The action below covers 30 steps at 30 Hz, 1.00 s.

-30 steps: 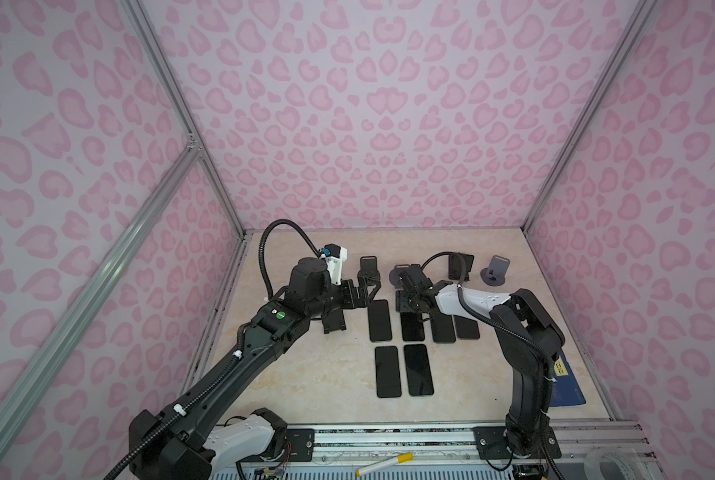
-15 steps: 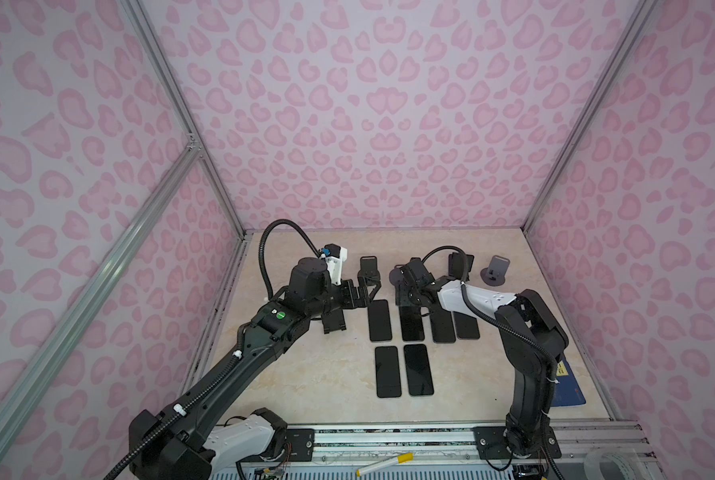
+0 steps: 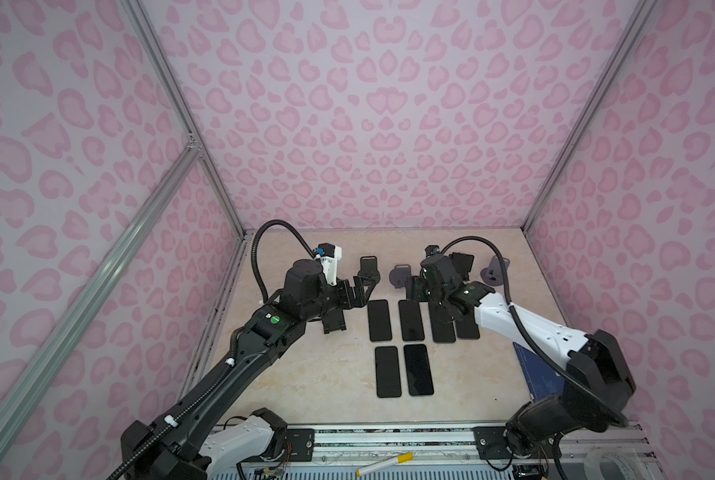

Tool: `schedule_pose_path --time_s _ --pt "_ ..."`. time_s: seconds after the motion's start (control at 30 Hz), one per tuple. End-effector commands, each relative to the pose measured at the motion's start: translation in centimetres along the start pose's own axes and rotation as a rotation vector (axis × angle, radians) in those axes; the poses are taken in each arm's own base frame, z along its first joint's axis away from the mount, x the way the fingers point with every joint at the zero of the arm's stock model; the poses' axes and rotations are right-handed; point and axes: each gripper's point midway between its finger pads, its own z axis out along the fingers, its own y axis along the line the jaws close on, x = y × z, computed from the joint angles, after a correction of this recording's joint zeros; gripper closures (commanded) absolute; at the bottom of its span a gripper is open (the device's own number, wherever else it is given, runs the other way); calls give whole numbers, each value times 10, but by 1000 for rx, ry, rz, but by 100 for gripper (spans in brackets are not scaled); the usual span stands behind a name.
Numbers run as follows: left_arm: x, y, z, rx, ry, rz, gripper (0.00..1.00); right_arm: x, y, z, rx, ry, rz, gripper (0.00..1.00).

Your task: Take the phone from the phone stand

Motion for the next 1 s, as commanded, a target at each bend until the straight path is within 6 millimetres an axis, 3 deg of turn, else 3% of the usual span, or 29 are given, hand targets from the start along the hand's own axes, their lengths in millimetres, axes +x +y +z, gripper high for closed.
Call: schedule_pose_path --time_s 0.0,0.13,0.33,0.37,0.47,0.67,0.77,0.9,0.97 --pt "-18 18 -12 -113 -114 41 3 -6 -18 -29 33 -86 -14 12" --pt "-41 38 -39 -246 -267 50 3 -7 -40 -73 46 -183 -10 8" --pt "-72 34 -81 -281 -439 34 3 -25 -64 -139 41 -378 -16 2" --pt "-72 39 -86 -298 -458 -55 3 -25 -72 -146 61 -416 7 2" --pt "-60 25 -81 -244 -380 58 3 -18 -103 -159 163 -505 71 2" --pt "-21 64 -73 -360 -323 67 3 16 -135 -146 232 -581 194 2" --pt "-14 82 -76 -411 -382 114 3 14 -99 -144 28 -675 9 1" --pt "-5 96 -68 -430 -431 328 3 19 -106 -140 84 -722 -102 1" --pt "6 117 -58 -466 -451 355 3 24 -108 -131 95 -688 -139 2"
